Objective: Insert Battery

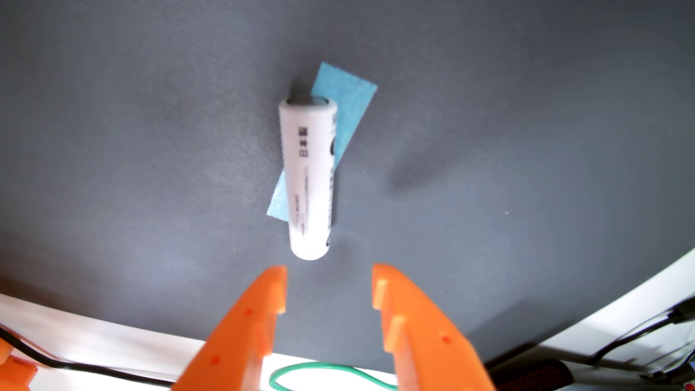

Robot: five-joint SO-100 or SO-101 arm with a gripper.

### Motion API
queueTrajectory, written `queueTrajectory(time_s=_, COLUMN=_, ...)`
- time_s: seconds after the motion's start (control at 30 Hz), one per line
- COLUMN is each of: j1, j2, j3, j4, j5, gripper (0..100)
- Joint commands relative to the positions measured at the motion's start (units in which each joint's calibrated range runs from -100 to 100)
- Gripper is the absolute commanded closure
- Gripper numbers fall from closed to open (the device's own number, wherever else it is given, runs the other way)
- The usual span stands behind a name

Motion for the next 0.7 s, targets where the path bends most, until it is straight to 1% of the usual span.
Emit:
queueTrajectory(time_s=0.0, j1=0.1, j2=-0.2, j3=-0.3, j4=0.3, j5=0.3, gripper=86)
queueTrajectory(time_s=0.67, j1=0.2, j2=-0.1, j3=3.0, j4=-0.5, j5=-0.1, gripper=86)
